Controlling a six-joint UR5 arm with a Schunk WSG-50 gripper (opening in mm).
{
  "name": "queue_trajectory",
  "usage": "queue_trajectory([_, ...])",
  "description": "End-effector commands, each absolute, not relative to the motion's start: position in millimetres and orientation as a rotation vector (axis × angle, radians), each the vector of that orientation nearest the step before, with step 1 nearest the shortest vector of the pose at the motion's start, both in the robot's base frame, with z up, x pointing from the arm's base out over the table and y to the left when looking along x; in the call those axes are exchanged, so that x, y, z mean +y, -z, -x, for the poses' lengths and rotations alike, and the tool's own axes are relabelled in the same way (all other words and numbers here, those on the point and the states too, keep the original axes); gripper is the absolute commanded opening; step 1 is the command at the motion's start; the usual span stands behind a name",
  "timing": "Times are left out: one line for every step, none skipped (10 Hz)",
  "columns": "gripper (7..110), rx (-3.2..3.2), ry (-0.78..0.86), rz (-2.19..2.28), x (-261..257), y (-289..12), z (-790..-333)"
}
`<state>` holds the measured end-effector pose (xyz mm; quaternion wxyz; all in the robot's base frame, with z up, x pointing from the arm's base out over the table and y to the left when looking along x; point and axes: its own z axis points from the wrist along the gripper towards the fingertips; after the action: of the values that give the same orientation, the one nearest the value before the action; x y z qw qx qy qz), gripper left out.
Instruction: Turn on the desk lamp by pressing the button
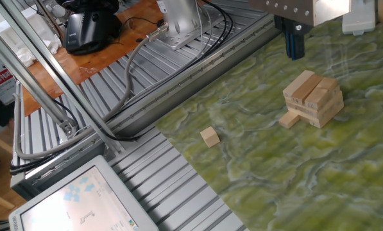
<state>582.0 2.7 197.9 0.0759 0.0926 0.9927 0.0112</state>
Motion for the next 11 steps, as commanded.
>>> queue_trajectory([7,2.974,-0.051,-0.283,3.9,-198.6,-582.7])
queue_trajectory([7,2.974,-0.051,-0.283,3.9,-198.6,-582.6])
queue_trajectory([7,2.974,-0.051,-0.283,3.9,-198.7,-582.6])
queue_trajectory([7,2.974,-0.051,-0.283,3.9,-198.7,-582.6])
queue_trajectory([7,2.974,-0.051,-0.283,3.8,-198.7,-582.6])
queue_trajectory([7,2.974,-0.051,-0.283,3.8,-198.7,-582.6])
queue_trajectory([7,2.974,-0.053,-0.283,4.2,-198.7,-582.6])
queue_trajectory([7,2.974,-0.053,-0.281,3.9,-198.6,-582.6])
queue_trajectory([7,2.975,-0.055,-0.279,3.3,-198.2,-582.4])
queue_trajectory([7,2.975,-0.055,-0.274,1.8,-197.6,-582.2])
queue_trajectory([7,2.976,-0.049,-0.260,-0.1,-197.2,-582.0])
